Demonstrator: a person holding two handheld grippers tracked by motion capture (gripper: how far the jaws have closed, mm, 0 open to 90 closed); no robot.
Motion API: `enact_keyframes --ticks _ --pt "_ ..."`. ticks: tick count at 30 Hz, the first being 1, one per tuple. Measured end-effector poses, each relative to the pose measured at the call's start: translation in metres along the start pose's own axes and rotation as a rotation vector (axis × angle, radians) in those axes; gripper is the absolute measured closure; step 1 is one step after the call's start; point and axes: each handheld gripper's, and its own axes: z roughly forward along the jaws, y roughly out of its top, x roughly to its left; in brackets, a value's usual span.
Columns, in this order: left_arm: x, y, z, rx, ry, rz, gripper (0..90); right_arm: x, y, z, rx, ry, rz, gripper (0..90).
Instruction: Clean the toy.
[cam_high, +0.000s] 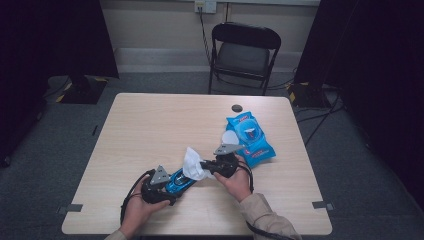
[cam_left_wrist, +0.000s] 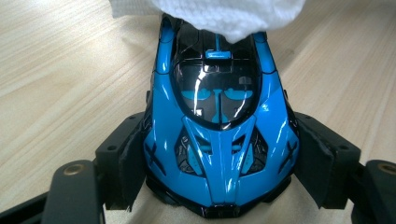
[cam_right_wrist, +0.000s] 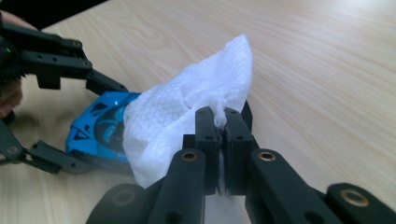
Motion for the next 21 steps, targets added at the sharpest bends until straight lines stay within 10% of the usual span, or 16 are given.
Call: enact_keyframes --ticks 11,21 --pt "0.0 0.0 0.0 0.0 0.0 0.0 25.7 -0.008 0.024 -0.025 -0.069 -0.047 -0.018 87.4" --pt "0.0 0.0 0.0 0.0 0.0 0.001 25.6 0.024 0.033 -0.01 -0.08 0.05 -0.047 87.4"
